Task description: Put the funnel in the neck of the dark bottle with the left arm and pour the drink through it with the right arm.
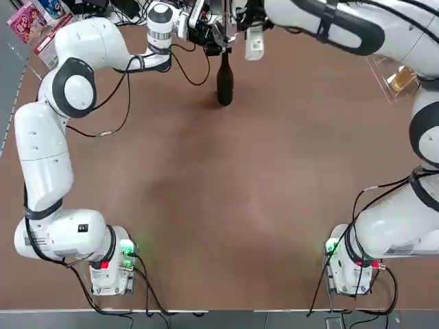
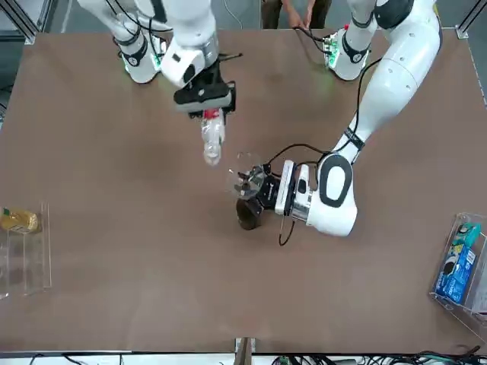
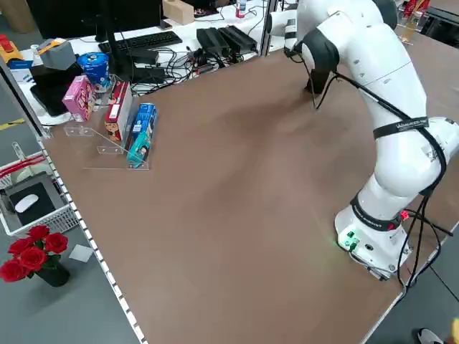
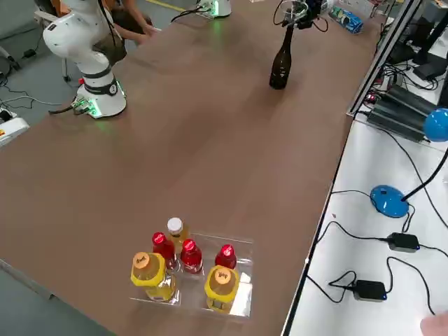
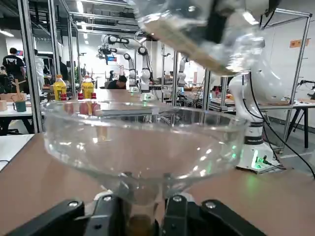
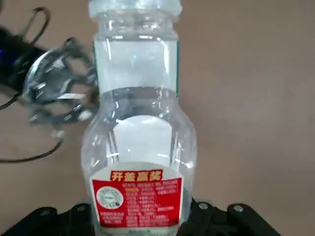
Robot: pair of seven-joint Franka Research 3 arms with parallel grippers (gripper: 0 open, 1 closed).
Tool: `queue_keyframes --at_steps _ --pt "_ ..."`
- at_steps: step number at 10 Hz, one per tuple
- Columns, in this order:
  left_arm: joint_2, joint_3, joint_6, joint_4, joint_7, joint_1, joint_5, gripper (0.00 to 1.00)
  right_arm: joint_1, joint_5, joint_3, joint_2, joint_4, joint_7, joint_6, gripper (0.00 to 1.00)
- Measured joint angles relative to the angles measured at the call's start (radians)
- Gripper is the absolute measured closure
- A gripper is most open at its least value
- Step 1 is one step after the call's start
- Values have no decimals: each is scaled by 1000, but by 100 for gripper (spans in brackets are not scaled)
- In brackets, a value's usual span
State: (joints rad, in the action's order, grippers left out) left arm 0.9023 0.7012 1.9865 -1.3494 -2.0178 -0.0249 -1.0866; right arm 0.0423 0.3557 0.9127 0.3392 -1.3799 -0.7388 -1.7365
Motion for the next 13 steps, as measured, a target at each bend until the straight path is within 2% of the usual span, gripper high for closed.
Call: queue_keyframes --at_steps 1,3,4,5,6,9,11,13 --pt "0 1 -1 0 0 3 -10 46 17 -42 -61 -1 1 100 -9 48" --pt "0 4 -1 2 0 5 -12 17 28 -136 -211 -3 15 313 -38 48" --pt "0 4 -1 7 1 4 -12 4 31 -152 -258 -3 23 401 -48 48" --pt "-1 4 -1 11 1 0 -4 0 30 -173 -300 -6 26 493 -63 47" --pt "-3 4 -1 13 1 -8 6 0 28 -221 -361 -15 26 610 -90 47" --pt "-13 4 -1 14 2 -45 119 0 28 -411 -576 -42 25 995 -132 47" --pt "-46 4 -15 8 3 -103 280 0 27 -578 -722 -42 17 1281 -140 47" --pt "-123 6 -48 5 10 -204 540 0 27 -709 -843 -42 -23 1558 -147 47"
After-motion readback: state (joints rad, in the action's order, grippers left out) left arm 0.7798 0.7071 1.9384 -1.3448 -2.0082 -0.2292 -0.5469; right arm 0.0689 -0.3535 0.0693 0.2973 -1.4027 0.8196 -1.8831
